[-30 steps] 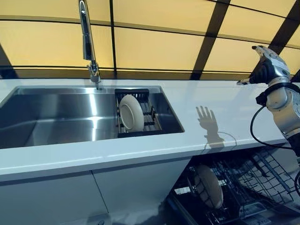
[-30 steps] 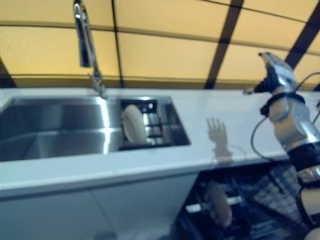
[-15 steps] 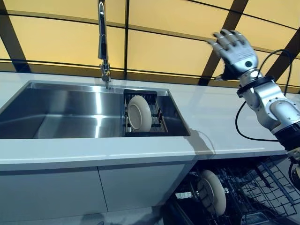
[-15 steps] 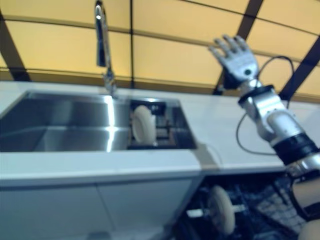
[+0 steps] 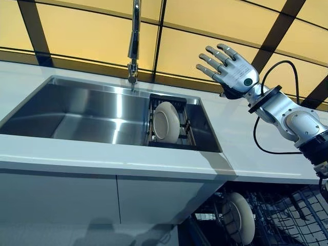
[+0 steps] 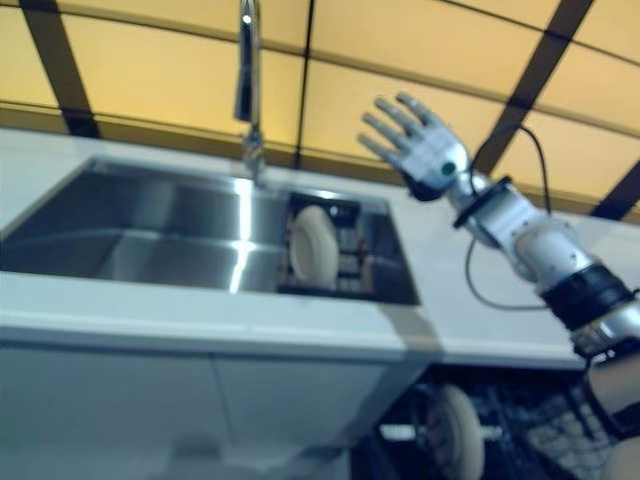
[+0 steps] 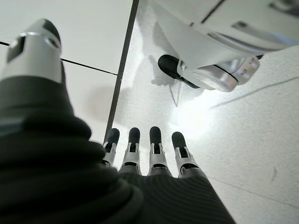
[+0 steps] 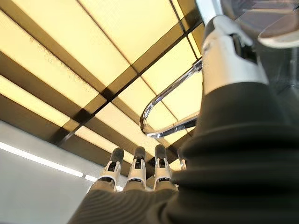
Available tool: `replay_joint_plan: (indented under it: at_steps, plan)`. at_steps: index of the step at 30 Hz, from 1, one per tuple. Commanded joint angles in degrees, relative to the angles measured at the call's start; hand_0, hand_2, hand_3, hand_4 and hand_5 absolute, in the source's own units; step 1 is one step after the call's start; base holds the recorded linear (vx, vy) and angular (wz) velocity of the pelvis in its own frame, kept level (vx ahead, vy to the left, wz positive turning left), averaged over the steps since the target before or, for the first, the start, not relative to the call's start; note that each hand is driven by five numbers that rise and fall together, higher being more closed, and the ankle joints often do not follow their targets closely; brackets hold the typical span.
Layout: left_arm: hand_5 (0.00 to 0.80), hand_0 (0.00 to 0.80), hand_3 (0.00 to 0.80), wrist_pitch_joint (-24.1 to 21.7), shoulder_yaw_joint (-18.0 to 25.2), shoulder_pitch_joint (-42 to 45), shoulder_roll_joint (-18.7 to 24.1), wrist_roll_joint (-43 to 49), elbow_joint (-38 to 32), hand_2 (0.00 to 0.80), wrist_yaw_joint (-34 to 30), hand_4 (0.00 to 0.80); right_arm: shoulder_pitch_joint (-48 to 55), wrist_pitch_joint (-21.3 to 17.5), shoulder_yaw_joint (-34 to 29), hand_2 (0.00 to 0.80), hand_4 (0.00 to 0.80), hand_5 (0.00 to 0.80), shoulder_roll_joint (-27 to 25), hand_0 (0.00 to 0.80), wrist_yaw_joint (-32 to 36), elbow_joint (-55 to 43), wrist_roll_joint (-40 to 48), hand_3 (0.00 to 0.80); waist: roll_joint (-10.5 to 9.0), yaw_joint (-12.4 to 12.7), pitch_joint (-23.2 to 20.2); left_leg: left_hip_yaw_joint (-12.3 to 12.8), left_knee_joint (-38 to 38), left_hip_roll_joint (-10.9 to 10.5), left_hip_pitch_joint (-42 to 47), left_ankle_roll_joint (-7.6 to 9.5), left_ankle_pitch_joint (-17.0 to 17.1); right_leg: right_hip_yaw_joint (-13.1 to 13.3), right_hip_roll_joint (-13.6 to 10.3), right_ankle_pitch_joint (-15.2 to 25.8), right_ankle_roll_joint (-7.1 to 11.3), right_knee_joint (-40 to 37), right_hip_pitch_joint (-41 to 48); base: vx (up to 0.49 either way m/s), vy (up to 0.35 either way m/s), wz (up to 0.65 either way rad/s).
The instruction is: Take plates into dishwasher
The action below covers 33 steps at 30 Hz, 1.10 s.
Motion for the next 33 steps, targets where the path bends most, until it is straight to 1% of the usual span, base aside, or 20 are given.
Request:
replay_joint_plan:
  at_steps: [1, 2, 3, 4, 6, 8, 15, 18, 24, 33]
  plan:
    - [0.0, 0.0, 0.0, -1.78, -2.98, -1.45, 0.73, -0.96, 0.58, 0.0, -0.51, 0.0, -1.79, 1.26, 2.01, 0.0, 0.0, 0.0, -4.04, 0.0, -0.36, 0.8, 1.77, 0.0, 1.68, 2.68, -1.3, -0.2, -0.57, 2.82, 3.72, -1.98, -3.97, -0.63, 1.07, 4.52, 0.28, 0.67, -2.75, -0.032, -0.013, 0.01]
    - [0.0, 0.0, 0.0, -1.92, -3.16, -1.71, 0.93, -1.24, 0.31, 0.0, -0.54, 0.0, -1.8, 1.82, 2.16, 0.0, 0.0, 0.0, -3.79, 0.0, -0.34, 0.95, 1.36, 0.0, 1.63, 2.71, -0.6, -0.19, -0.57, 2.92, 3.28, -2.01, -3.82, -0.55, 1.16, 4.64, 0.24, 0.7, -3.15, -0.153, -0.064, 0.02]
    - [0.0, 0.0, 0.0, -2.01, -3.34, -2.59, 1.53, -1.66, -0.52, 0.0, -0.56, 0.0, -2.06, 2.86, 2.42, 0.0, 0.0, 0.0, -3.53, 0.0, -0.63, 1.37, 0.6, 0.0, 1.45, 2.84, 1.17, -0.21, -0.57, 3.14, 2.17, -2.13, -3.52, -0.48, 1.3, 4.98, 0.26, 0.68, -4.09, -0.159, -0.067, 0.03]
    - [0.0, 0.0, 0.0, -1.99, -3.34, -2.71, 1.59, -1.72, -0.58, 0.0, -0.57, 0.0, -2.13, 2.94, 2.47, 0.0, 0.0, 0.0, -3.54, 0.0, -0.73, 1.45, 0.55, 0.0, 1.43, 2.84, 1.32, -0.23, -0.57, 3.15, 2.03, -2.14, -3.48, -0.48, 1.32, 5.01, 0.26, 0.68, -4.21, -0.206, -0.092, 0.08]
    - [0.0, 0.0, 0.0, -2.19, -3.42, -3.93, 2.3, -2.31, -1.0, 0.0, -0.58, 0.0, -2.17, 4.54, 3.08, 0.0, 0.0, 0.0, -3.62, 0.0, -1.26, 1.53, 0.31, 0.0, 1.08, 2.86, 3.48, -0.36, -0.57, 3.39, 0.53, -2.27, -3.06, -0.59, 1.54, 5.53, 0.39, 0.5, -5.42, -0.14, -0.08, 0.09]
    - [0.0, 0.0, 0.0, -2.43, -3.48, -4.23, 2.47, -2.53, -1.08, 0.0, -0.51, 0.0, -2.18, 5.22, 3.34, 0.0, 0.0, 0.0, -3.7, 0.0, -1.29, 1.21, 1.03, 0.0, 0.96, 2.8, 4.21, -0.41, -0.57, 3.54, 0.01, -2.37, -2.94, -0.67, 1.6, 5.68, 0.43, 0.43, -5.85, -0.065, -0.049, 0.1]
    - [0.0, 0.0, 0.0, -3.56, -4.49, -5.03, 2.56, -3.54, -2.19, 0.0, -0.09, 0.0, -2.83, 5.84, 3.94, 0.0, 0.0, 0.0, -2.96, 0.0, -2.43, 1.12, 1.93, 0.0, 1.24, 2.73, 7.1, -0.3, -0.57, 3.87, -2.59, -2.71, -2.3, -1.3, 1.61, 5.96, 0.27, 0.55, -8.16, -0.057, -0.003, 0.04]
    - [0.0, 0.0, 0.0, -3.3, -4.7, -5.28, 2.49, -3.76, -2.9, 0.0, 0.32, 0.0, -3.08, 6.24, 4.29, 0.0, 0.0, 0.0, -2.36, 0.0, -2.31, 0.93, 2.17, 0.0, 1.35, 2.87, 7.69, -0.33, -0.57, 3.98, -3.27, -2.86, -2.17, -1.61, 1.56, 5.93, 0.25, 0.56, -8.66, -0.034, 0.001, 0.01]
    - [0.0, 0.0, 0.0, -3.7, -4.84, -5.48, 2.03, -3.9, -2.37, 0.0, 0.45, 0.0, -3.35, 5.6, 4.9, 0.0, 0.0, 0.0, -0.8, 0.0, -2.27, 0.81, 1.92, 0.0, 1.4, 3.24, 7.96, -0.46, -0.57, 4.09, -3.63, -2.99, -2.14, -2.21, 1.45, 5.67, 0.11, 0.64, -8.8, -0.001, 0.005, 0.06]
    - [0.0, 0.0, 0.0, -4.1, -4.3, -4.55, 1.64, -2.71, -2.61, 0.0, 0.55, 0.0, -3.92, 5.93, 4.32, 0.0, 0.0, 0.0, 0.79, 0.0, -2.18, 0.6, 2.24, 0.0, 1.44, 3.73, 6.99, -0.88, -0.57, 3.7, -3.07, -2.91, -2.48, -2.47, 1.27, 5.26, 0.03, 0.66, -8.34, 0.002, 0.002, 0.02]
